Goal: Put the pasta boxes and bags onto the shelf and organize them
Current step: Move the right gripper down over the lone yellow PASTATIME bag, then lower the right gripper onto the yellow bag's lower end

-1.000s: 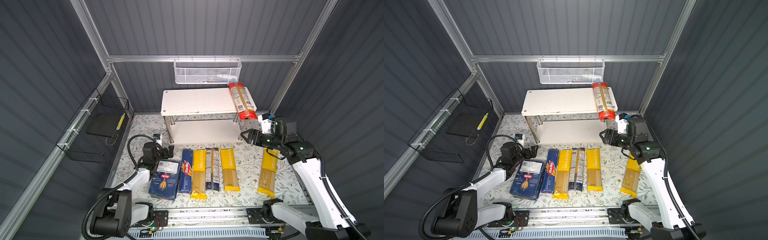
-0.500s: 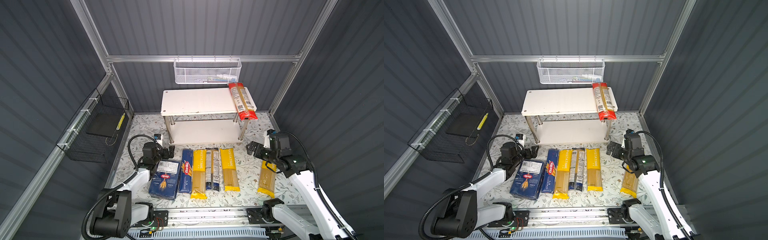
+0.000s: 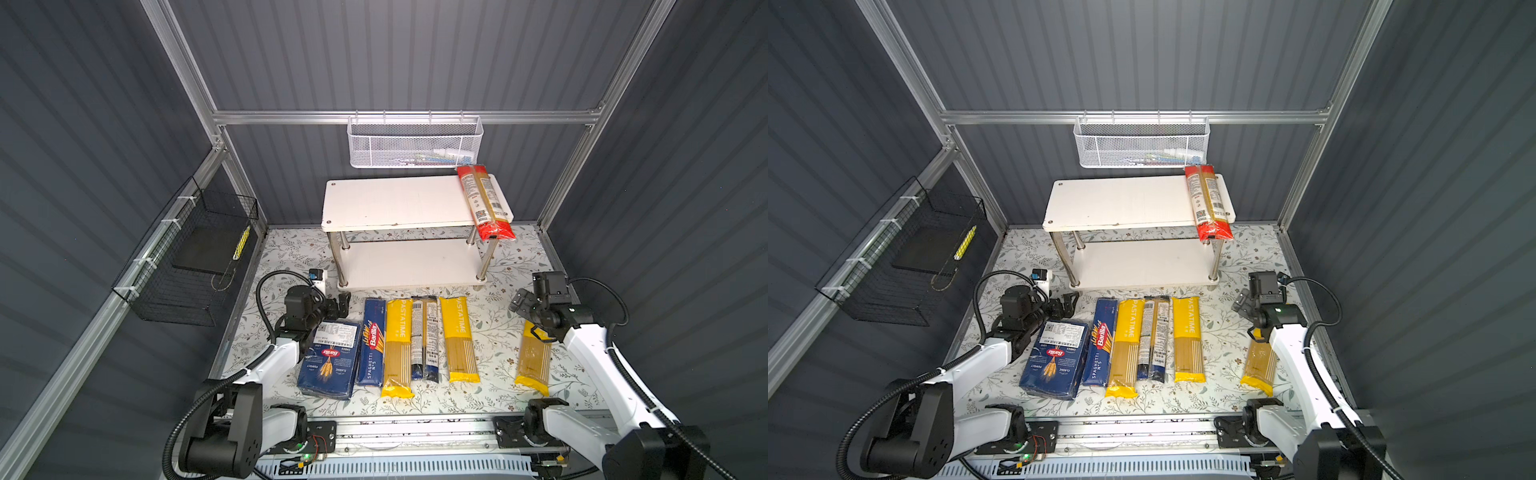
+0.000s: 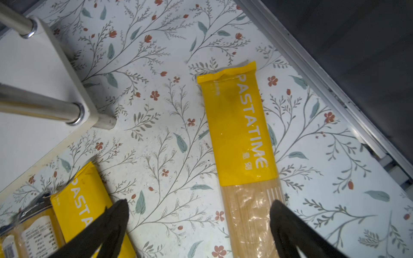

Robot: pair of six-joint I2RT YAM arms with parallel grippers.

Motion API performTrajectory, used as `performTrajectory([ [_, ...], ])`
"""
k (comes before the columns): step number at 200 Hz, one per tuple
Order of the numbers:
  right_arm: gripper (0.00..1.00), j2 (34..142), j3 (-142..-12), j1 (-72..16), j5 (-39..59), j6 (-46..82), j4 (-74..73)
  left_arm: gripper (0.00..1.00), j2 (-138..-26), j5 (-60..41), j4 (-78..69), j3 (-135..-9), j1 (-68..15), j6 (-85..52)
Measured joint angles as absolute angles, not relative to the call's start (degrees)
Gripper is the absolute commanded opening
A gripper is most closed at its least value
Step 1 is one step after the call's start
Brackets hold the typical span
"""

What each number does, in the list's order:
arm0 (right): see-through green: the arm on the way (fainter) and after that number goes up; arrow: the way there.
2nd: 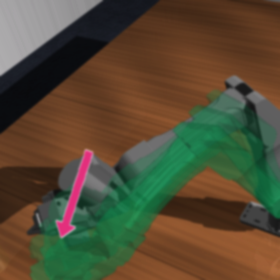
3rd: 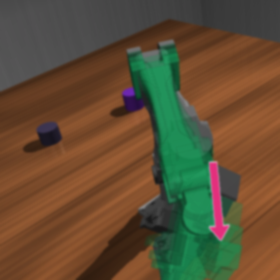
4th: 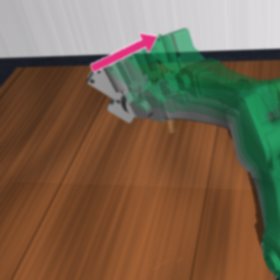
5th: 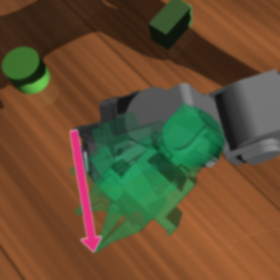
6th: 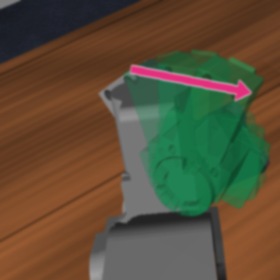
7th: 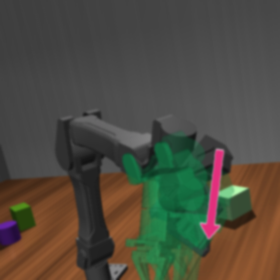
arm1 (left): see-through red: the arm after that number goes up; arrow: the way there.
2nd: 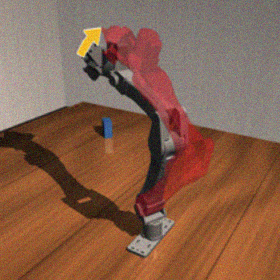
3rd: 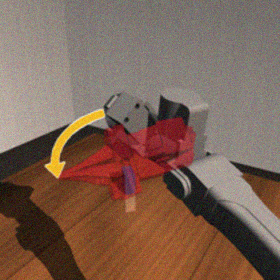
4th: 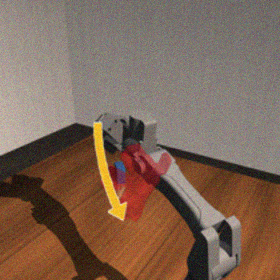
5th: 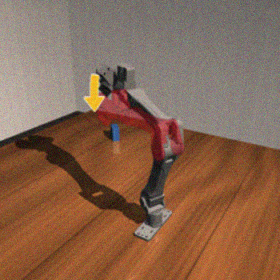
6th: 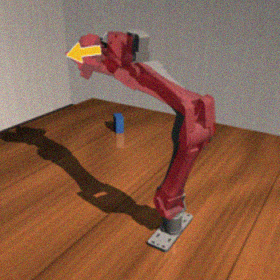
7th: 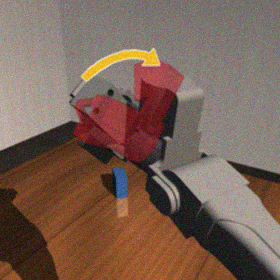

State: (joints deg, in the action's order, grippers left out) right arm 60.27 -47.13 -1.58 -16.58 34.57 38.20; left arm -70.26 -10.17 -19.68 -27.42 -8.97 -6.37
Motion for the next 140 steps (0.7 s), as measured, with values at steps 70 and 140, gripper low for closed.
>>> performTrajectory([
  [70,0.99,61.0,-42.1,10.0,-12.2,36.1,34.4,1.00,-68.5,-10.2,-20.7,-26.0,-9.0,-6.3],
  [140,0.99,62.6,-39.6,16.6,-7.8,36.1,29.0,0.99,-68.5,-10.1,-20.7,-26.0,-9.0,-6.3],
])
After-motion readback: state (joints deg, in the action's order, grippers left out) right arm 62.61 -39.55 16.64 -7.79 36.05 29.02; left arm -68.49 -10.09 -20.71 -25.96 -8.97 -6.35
